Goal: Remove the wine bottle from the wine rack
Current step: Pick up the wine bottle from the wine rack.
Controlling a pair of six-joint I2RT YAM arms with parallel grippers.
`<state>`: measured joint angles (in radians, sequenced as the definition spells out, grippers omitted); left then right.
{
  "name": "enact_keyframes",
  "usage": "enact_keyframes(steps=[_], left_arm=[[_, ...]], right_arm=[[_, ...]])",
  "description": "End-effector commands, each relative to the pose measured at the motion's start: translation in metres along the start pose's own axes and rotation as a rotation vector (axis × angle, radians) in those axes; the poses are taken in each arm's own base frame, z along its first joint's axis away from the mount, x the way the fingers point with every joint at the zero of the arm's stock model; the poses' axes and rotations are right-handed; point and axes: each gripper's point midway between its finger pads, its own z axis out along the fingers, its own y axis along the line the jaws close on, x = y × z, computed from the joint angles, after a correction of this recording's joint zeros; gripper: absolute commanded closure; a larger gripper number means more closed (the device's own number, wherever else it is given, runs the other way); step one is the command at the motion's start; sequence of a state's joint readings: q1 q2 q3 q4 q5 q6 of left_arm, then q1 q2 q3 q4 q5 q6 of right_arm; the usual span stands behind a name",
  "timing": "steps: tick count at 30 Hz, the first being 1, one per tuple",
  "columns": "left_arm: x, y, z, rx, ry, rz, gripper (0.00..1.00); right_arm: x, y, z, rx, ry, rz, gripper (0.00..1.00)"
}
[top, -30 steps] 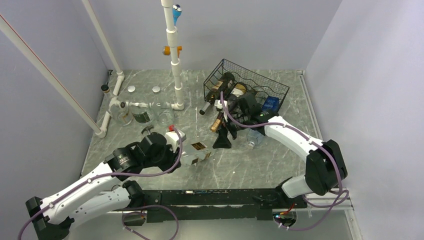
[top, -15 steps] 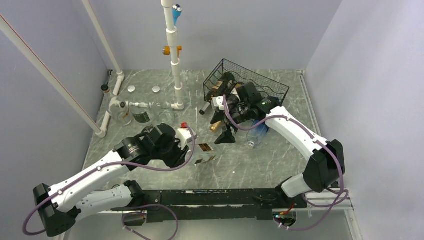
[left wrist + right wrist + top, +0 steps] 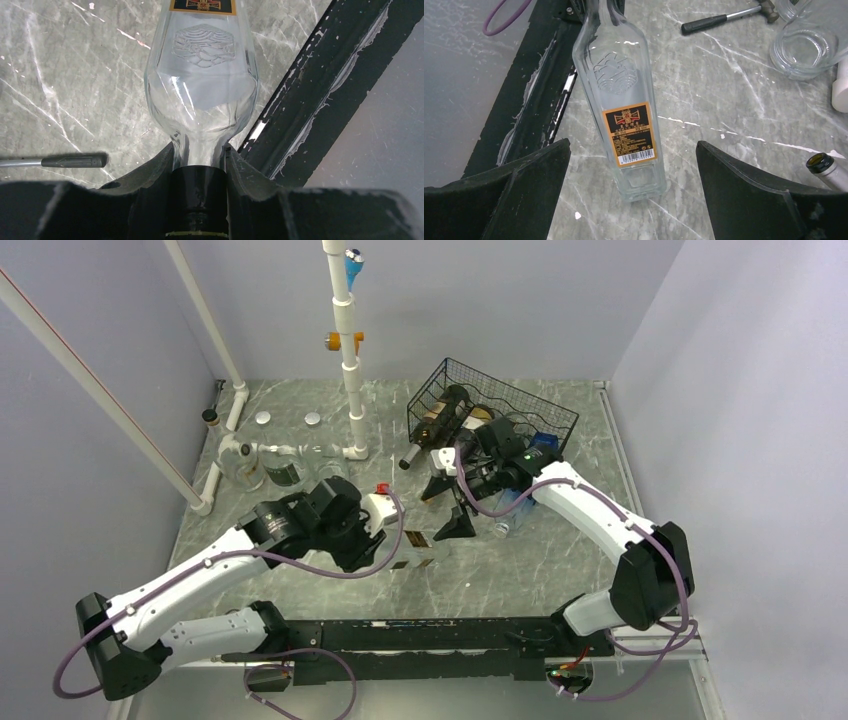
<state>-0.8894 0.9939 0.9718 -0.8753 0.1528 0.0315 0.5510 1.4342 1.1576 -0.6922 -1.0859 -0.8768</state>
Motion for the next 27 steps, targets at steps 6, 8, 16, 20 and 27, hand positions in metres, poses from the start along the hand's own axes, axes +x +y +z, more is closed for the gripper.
enact_keyframes(steps=[6, 8, 16, 20, 27], left_arm=[[-0.071, -0.009, -0.021, 0.052, -0.181, 0.074, 1.00], [-0.075, -0.009, -0.020, 0.057, -0.179, 0.075, 1.00], [-0.096, -0.012, -0.017, 0.079, -0.183, 0.073, 1.00], [-0.106, -0.013, -0.017, 0.091, -0.186, 0.071, 1.00], [-0.116, -0.014, -0.011, 0.104, -0.202, 0.069, 1.00]], right_arm=[[-0.013, -0.001, 0.003, 0.005, -0.098, -0.089, 0.00], [-0.011, -0.001, 0.004, 0.010, -0.108, -0.073, 0.00], [-0.008, -0.001, 0.014, -0.003, -0.170, 0.011, 0.00], [-0.002, 0.005, 0.021, -0.026, -0.183, 0.032, 0.00], [0.008, 0.019, 0.037, -0.098, -0.199, 0.047, 0.00]])
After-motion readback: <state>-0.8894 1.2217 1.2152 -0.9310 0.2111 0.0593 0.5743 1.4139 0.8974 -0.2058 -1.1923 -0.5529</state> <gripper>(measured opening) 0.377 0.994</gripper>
